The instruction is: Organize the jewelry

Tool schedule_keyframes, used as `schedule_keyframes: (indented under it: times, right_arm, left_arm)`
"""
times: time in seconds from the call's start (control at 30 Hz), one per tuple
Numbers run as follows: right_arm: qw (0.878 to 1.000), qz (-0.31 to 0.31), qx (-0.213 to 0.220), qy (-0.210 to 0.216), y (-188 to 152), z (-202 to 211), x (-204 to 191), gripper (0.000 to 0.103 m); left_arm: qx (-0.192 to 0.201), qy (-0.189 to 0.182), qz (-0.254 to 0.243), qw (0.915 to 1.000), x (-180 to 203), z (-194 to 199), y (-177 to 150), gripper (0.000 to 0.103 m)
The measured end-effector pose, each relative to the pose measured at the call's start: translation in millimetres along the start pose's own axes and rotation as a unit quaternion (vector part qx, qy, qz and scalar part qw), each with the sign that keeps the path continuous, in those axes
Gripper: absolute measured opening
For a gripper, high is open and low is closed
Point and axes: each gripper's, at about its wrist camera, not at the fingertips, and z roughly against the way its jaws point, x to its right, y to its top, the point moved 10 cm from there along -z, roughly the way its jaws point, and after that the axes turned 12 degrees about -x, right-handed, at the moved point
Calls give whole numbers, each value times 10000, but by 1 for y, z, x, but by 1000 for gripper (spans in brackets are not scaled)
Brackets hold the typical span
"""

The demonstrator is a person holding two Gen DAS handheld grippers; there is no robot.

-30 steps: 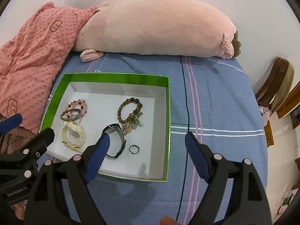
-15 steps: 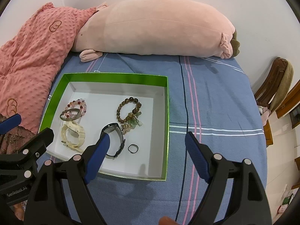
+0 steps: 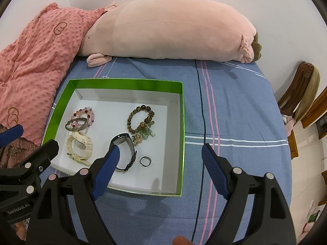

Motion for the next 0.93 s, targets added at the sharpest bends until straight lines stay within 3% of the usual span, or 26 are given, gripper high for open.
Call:
schedule_keyframes:
  times: [0.93]
  right_arm:
    - [10000, -41, -46, -27, -4, -5, 0, 82]
  left_arm:
    - [-61, 13, -64, 10000, 1, -4, -1, 101]
